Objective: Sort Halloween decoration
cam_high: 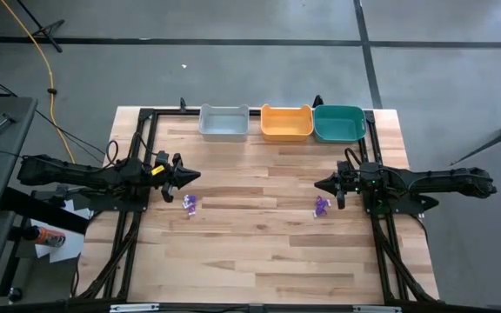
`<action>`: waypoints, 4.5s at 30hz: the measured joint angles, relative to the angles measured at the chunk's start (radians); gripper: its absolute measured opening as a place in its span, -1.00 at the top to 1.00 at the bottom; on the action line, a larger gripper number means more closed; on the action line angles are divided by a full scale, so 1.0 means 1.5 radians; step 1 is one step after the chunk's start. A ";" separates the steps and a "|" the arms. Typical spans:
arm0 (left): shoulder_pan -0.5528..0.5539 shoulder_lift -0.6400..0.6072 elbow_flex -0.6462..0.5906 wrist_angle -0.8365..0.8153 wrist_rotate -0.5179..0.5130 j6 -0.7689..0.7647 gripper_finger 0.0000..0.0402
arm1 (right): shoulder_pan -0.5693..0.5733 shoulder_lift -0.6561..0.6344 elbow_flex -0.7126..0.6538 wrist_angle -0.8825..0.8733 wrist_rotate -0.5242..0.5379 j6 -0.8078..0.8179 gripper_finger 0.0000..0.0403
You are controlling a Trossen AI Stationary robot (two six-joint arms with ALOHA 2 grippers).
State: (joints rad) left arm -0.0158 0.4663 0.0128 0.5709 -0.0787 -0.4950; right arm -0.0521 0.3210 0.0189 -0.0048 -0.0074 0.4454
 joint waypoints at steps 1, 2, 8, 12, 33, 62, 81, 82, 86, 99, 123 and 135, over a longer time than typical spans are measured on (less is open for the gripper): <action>0.000 0.000 0.000 0.000 0.000 0.000 1.00 | 0.000 0.000 0.000 0.000 0.000 0.000 1.00; 0.000 0.000 0.000 0.000 0.000 0.000 1.00 | 0.000 0.000 0.000 0.000 0.000 0.000 1.00; 0.000 0.000 0.000 0.000 0.000 0.000 1.00 | 0.000 0.000 0.000 0.000 0.007 -0.008 1.00; 0.000 0.000 0.000 0.000 0.000 0.000 1.00 | -0.007 0.000 0.000 0.035 0.105 0.002 1.00; 0.000 0.000 0.000 -0.005 0.000 0.000 1.00 | 0.009 0.174 0.287 0.261 0.237 0.190 1.00; 0.000 0.000 0.000 -0.009 0.000 0.000 1.00 | 0.146 0.572 0.473 -0.579 0.038 0.526 0.31; 0.000 0.000 0.000 -0.009 0.000 0.000 1.00 | 0.094 0.739 0.476 -0.530 0.045 0.460 0.31; 0.000 0.000 0.000 -0.009 0.000 0.000 1.00 | 0.094 0.742 0.476 -0.530 0.047 0.460 0.32; 0.000 0.000 0.000 -0.009 0.000 0.000 1.00 | 0.094 0.759 0.475 -0.529 0.047 0.459 0.32; 0.000 0.000 0.000 -0.018 0.000 0.000 1.00 | 0.060 0.775 0.475 -0.502 0.042 0.448 0.45; 0.000 0.000 0.000 -0.019 0.000 0.000 1.00 | 0.060 0.781 0.475 -0.504 0.054 0.436 0.98; 0.000 0.000 0.000 -0.019 0.000 0.000 1.00 | 0.060 0.736 0.475 -0.477 0.086 0.414 1.00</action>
State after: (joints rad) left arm -0.0155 0.4663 0.0124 0.5423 -0.0788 -0.4946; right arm 0.0372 1.4250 0.7307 -0.7205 0.1215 1.0659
